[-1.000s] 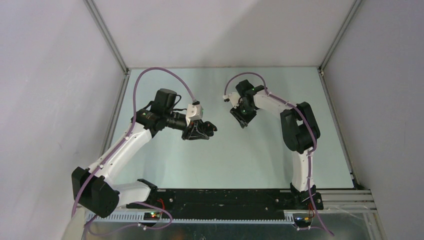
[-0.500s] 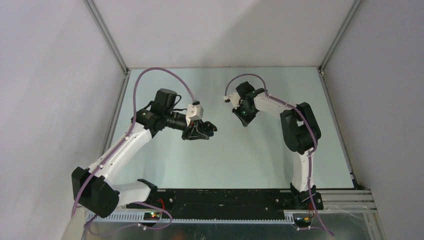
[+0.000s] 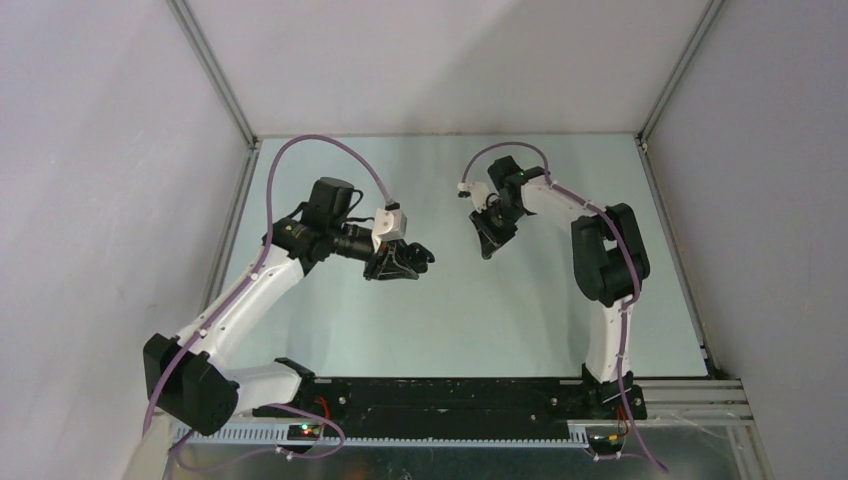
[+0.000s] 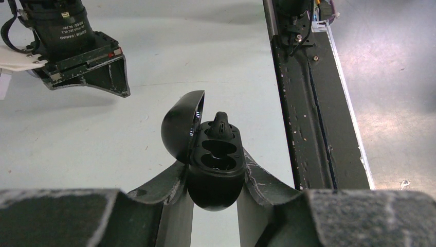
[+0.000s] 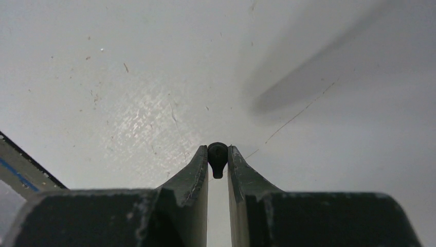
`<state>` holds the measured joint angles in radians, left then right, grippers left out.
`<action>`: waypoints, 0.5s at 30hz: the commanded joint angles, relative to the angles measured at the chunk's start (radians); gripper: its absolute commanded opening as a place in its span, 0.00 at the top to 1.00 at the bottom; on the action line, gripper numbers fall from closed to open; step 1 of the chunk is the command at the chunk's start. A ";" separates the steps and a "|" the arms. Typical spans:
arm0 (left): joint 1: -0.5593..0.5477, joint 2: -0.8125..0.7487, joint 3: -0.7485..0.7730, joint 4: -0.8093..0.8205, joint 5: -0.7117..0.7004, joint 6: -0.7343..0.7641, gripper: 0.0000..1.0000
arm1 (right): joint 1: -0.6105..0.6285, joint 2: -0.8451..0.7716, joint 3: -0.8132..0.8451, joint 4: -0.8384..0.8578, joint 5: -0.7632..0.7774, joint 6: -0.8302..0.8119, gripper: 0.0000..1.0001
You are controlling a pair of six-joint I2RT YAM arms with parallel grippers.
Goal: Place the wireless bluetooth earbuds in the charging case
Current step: Pick up the earbud from the center of the board.
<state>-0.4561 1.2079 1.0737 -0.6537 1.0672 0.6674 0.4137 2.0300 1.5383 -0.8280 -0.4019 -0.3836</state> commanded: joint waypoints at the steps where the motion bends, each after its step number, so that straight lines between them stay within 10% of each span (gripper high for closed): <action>1: -0.010 -0.017 0.029 0.014 0.005 0.026 0.99 | -0.004 0.017 0.020 -0.061 -0.061 0.028 0.82; 15: -0.012 -0.022 0.028 0.014 0.002 0.027 0.99 | -0.028 0.120 0.073 -0.088 -0.016 0.087 0.66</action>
<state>-0.4591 1.2079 1.0737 -0.6537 1.0672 0.6735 0.3965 2.1284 1.5776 -0.9058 -0.4324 -0.3134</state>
